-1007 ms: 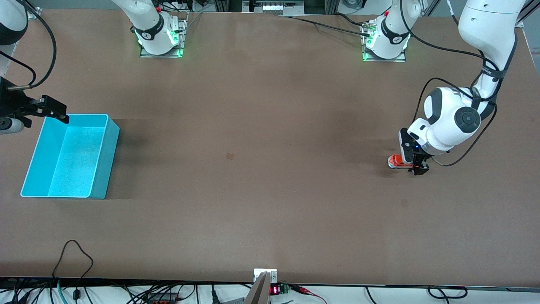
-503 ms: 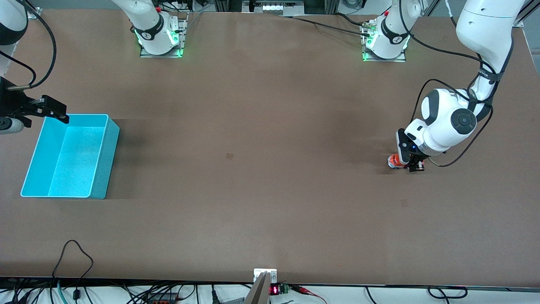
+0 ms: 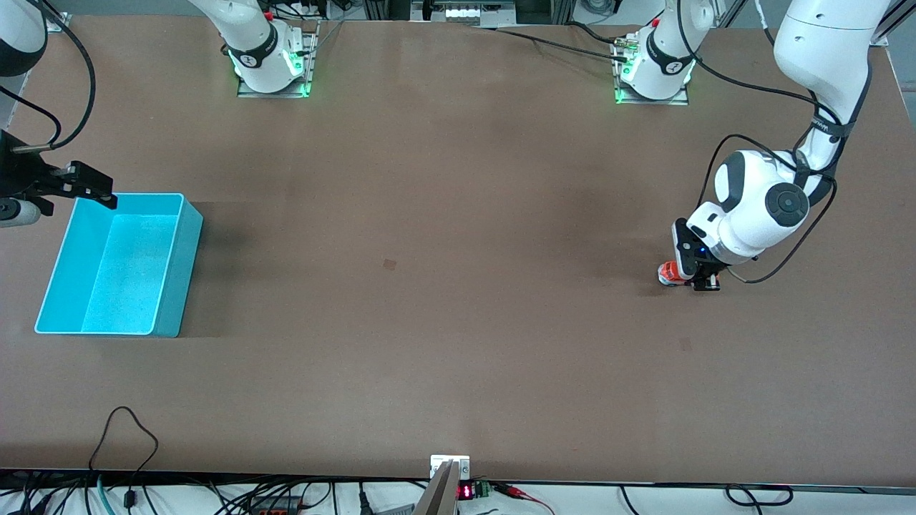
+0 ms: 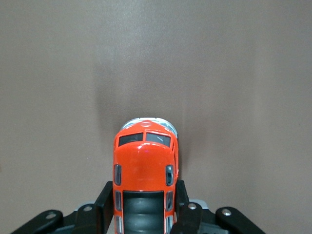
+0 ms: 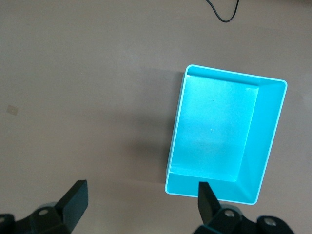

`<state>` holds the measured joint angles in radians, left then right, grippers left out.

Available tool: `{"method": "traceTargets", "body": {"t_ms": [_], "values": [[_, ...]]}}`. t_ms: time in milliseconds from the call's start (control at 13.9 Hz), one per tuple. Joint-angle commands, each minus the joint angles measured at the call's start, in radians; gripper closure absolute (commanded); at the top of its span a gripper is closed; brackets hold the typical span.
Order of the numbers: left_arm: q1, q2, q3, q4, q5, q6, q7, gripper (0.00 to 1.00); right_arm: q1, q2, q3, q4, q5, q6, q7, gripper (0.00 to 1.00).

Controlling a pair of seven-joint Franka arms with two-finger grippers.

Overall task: Wind up bus and store in blue box
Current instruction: 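Pull the bus backward along the table with the left gripper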

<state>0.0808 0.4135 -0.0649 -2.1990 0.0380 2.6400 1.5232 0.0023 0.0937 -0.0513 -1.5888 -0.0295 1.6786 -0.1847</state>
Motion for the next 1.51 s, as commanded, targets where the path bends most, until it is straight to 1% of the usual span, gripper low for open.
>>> {"method": "traceTargets", "body": {"t_ms": [0, 288, 503, 647, 863, 1150, 1438], "values": [[0.01, 0.001, -0.01, 0.001, -0.013, 0.002, 0.018, 0.65, 0.001, -0.014, 0.002, -0.003, 0.013, -0.004, -0.002, 0.0], [0.022, 0.033, -0.01, 0.005, -0.004, -0.002, 0.025, 0.68, 0.002, -0.014, 0.004, -0.003, 0.011, -0.002, -0.002, 0.0], [0.085, 0.036, -0.01, 0.005, 0.003, -0.017, 0.034, 0.69, 0.001, -0.015, 0.002, -0.003, 0.011, -0.007, -0.006, 0.0], [0.122, 0.042, -0.01, 0.008, 0.01, -0.026, 0.092, 0.69, 0.001, -0.014, 0.002, -0.003, 0.008, 0.003, -0.006, 0.0], [0.174, 0.071, -0.009, 0.028, 0.022, -0.031, 0.123, 0.7, 0.002, -0.014, 0.004, -0.002, 0.006, 0.003, -0.004, 0.0], [0.246, 0.085, -0.009, 0.033, 0.025, -0.032, 0.239, 0.69, 0.002, -0.014, 0.004, -0.002, 0.005, 0.004, -0.004, 0.0], [0.315, 0.116, -0.009, 0.067, 0.026, -0.032, 0.33, 0.69, 0.004, -0.011, 0.004, 0.007, 0.005, 0.004, -0.004, 0.0]]}}
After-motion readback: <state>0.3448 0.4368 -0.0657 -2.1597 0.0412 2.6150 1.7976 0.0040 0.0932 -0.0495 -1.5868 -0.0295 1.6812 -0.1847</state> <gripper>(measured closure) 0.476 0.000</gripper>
